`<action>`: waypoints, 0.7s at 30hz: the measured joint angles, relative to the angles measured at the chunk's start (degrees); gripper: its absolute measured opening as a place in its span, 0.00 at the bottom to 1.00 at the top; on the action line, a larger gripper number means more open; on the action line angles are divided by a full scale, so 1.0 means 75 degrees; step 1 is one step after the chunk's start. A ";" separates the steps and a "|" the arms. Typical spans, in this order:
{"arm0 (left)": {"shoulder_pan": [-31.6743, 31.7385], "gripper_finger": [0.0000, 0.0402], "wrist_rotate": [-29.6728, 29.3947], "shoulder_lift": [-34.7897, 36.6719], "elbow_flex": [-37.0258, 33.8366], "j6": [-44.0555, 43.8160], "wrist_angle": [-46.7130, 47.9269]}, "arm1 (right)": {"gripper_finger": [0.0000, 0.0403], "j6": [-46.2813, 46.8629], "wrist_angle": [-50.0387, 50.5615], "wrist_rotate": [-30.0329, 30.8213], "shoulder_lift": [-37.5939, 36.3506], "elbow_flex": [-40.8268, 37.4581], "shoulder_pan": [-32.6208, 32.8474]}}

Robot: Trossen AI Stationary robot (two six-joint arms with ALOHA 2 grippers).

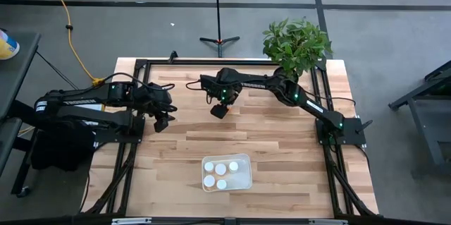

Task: Pick and place pill bottles into a basket
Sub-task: Put the orange pill bottle in the white bin

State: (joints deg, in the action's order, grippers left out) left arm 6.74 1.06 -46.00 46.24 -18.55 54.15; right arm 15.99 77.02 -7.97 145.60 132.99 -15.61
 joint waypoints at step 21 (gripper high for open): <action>-0.0001 0.54 0.0001 -0.0002 0.0000 0.0000 0.0000 | 0.44 0.0085 0.0257 -0.0251 -0.0194 0.0000 0.0025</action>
State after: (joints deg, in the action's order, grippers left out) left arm 6.74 1.07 -46.01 46.24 -18.55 54.15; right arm 16.62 78.95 -9.85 144.14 132.99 -15.42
